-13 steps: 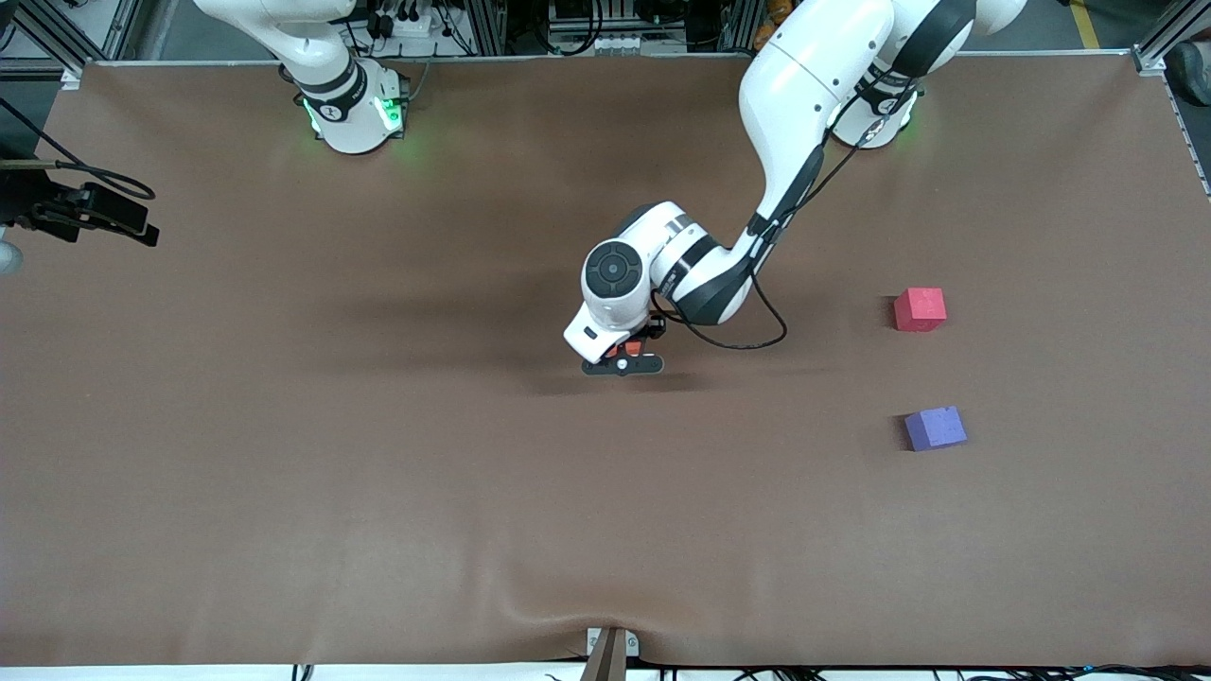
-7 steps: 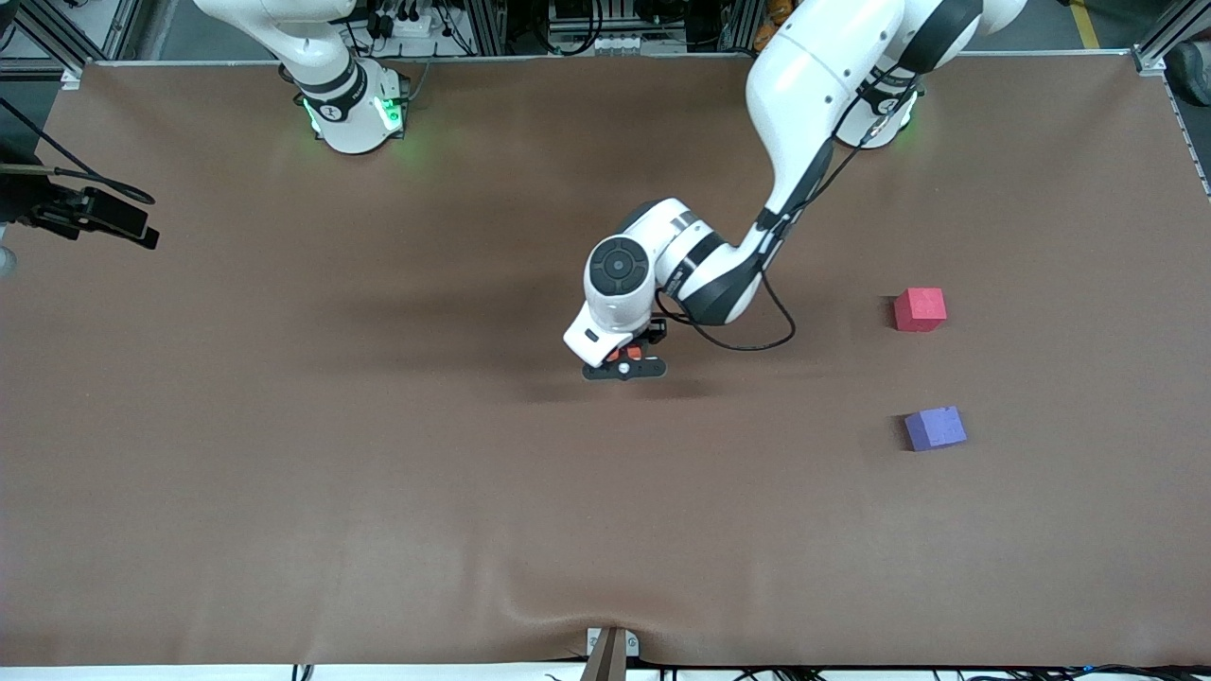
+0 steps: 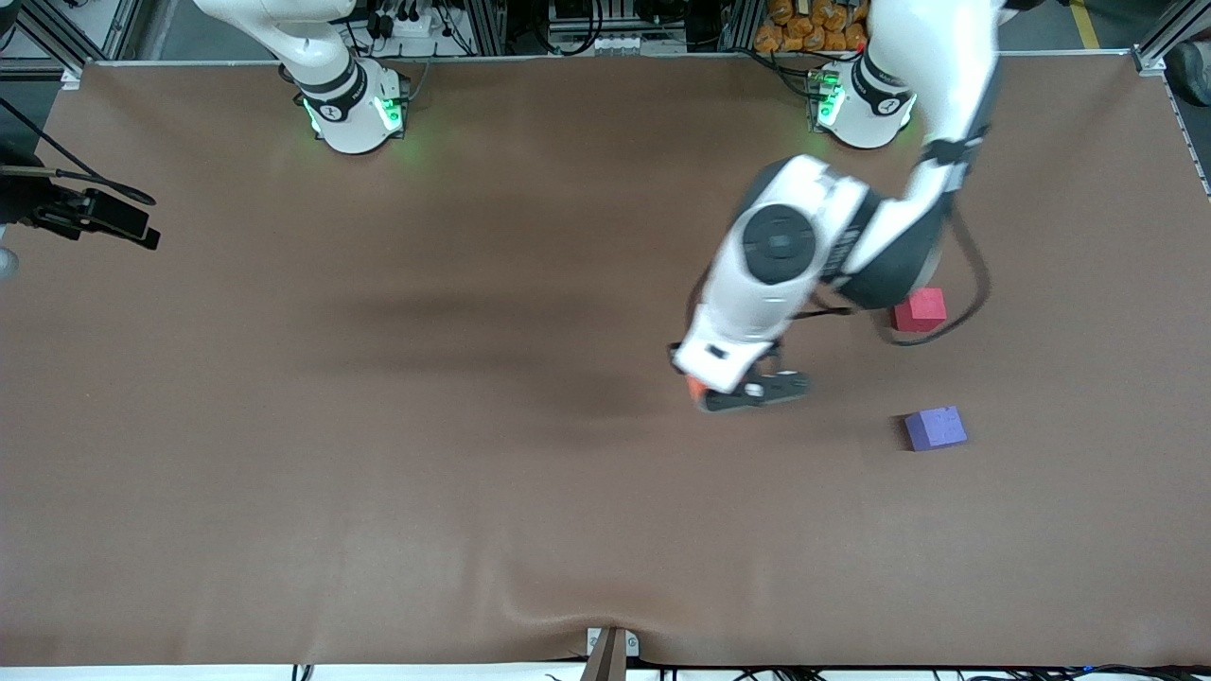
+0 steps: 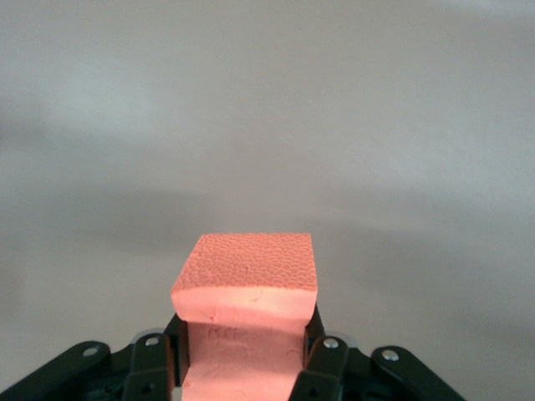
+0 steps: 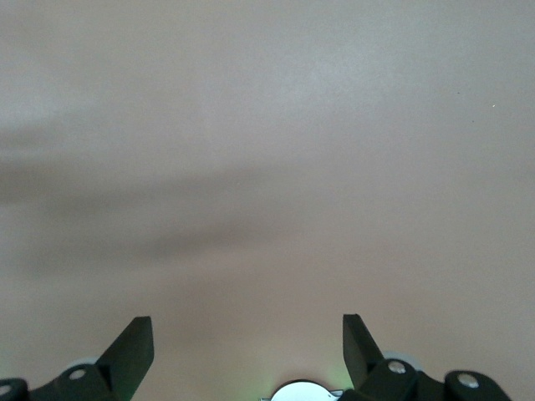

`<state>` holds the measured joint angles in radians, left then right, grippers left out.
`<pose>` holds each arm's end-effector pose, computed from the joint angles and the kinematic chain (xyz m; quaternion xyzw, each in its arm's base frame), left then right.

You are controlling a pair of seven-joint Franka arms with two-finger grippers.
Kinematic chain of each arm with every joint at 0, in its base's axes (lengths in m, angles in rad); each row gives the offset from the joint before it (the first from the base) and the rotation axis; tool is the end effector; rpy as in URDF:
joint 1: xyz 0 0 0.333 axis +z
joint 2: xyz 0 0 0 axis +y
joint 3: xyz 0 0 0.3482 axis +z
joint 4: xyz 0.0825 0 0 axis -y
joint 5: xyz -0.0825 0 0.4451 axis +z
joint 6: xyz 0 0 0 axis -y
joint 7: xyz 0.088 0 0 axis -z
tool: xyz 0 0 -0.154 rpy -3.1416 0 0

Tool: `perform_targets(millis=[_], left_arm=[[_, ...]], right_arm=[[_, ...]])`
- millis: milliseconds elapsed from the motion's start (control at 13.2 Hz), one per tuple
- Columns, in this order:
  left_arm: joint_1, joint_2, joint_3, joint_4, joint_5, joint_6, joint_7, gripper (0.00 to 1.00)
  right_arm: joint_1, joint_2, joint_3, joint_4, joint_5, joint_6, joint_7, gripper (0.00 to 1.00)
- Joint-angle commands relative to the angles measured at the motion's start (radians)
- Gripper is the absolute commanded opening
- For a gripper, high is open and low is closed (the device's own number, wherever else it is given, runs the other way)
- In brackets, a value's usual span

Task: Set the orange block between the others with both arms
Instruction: 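Carry the orange cube with the left gripper toward the pink cube, then lower the orange cube between the pink and purple cubes with the left gripper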

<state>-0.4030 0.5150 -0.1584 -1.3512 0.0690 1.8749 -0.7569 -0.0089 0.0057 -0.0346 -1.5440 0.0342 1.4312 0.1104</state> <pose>0.6773 -0.3916 0.3952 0.9952 0.0979 0.0024 0.0092 0.5966 -0.0203 0.6094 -0.9953 0.0754 0.0597 0.0150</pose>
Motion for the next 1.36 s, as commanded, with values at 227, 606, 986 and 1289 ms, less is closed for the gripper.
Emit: perform_targets(millis=[227, 606, 986, 1289], left_arm=[[0.182, -0.087, -0.015, -0.04, -0.008, -0.104, 0.147, 0.03], [0.318, -0.121, -0.013, -0.095, -0.008, -0.145, 0.344, 0.05], [0.371, -0.118, -0.013, -0.105, -0.005, -0.145, 0.432, 0.05], [0.378, -0.119, -0.012, -0.105, -0.005, -0.145, 0.47, 0.05]], right_arm=[[-0.017, -0.01, 0.018, -0.011, -0.01, -0.002, 0.017, 1.0], [-0.014, -0.01, 0.018, -0.011, -0.01, -0.002, 0.018, 1.0], [-0.017, -0.01, 0.018, -0.011, -0.01, -0.002, 0.018, 1.0], [-0.016, -0.01, 0.018, -0.011, -0.01, -0.003, 0.018, 1.0]])
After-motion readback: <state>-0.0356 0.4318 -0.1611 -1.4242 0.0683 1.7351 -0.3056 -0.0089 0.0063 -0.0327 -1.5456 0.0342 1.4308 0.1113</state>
